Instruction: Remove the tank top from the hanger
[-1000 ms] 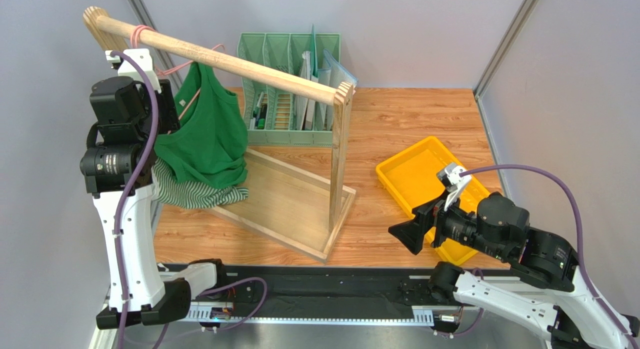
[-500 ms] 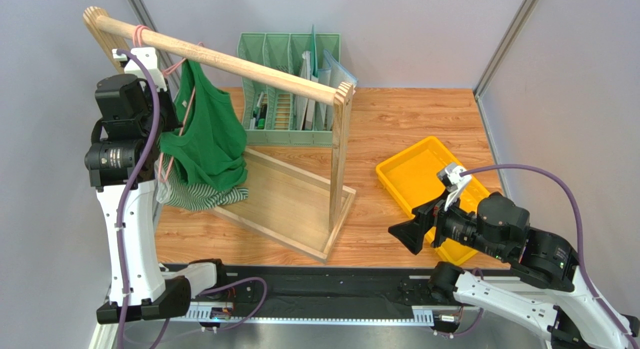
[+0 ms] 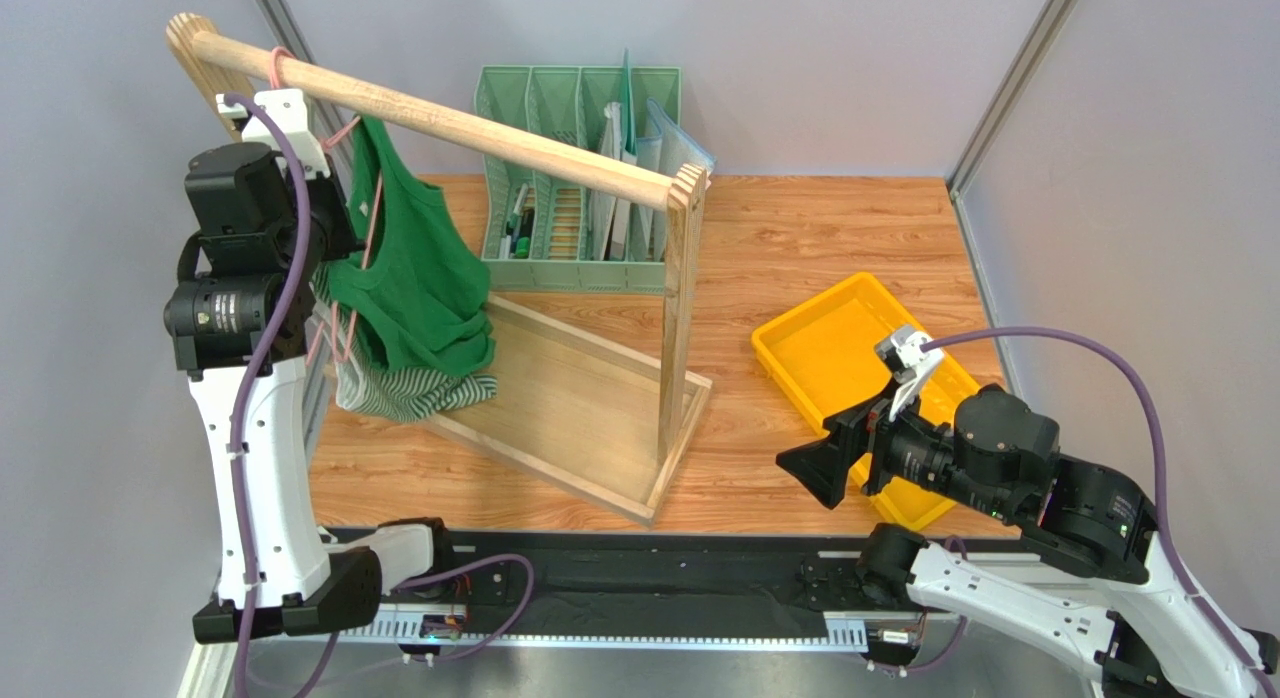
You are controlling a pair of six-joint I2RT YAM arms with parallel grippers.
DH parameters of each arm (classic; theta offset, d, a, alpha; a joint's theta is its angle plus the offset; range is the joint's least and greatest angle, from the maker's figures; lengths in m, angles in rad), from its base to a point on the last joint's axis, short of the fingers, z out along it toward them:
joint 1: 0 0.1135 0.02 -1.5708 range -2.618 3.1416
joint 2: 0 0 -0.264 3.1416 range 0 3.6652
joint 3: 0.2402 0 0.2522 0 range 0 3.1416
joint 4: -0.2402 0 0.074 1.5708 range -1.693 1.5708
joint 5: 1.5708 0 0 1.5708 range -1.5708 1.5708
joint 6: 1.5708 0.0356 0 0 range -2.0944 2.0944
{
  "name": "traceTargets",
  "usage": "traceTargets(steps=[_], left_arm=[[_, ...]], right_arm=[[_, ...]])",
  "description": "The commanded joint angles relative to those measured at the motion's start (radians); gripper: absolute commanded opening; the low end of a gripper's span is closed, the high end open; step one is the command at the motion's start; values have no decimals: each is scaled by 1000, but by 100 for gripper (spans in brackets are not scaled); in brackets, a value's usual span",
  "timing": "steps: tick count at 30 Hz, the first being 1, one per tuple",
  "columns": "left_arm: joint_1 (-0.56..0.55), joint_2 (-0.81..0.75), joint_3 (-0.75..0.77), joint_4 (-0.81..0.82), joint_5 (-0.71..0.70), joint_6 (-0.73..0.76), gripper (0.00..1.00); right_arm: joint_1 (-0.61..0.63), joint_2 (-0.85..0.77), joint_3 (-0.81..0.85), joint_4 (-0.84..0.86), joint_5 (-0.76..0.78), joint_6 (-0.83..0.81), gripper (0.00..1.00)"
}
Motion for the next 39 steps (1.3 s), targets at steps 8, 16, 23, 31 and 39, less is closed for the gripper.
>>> traceTargets(steps=[8,16,23,31,39], left_arm=[[6,-57,117,18,-17,-83,0],[6,-85,134,28,22,-103,0],[6,-112,142,36,78,-132,0],[6,-217,61,30,190,-181,0],[6,-362,-65,41,364,-227,0]], right_arm=[[4,-1,32,45,-20,15,100],[3,-1,34,42,-21,13,100],[3,-5,35,38,-14,10,100],[4,-2,31,32,-14,-4,100],[3,-1,28,25,-32,-28,100]])
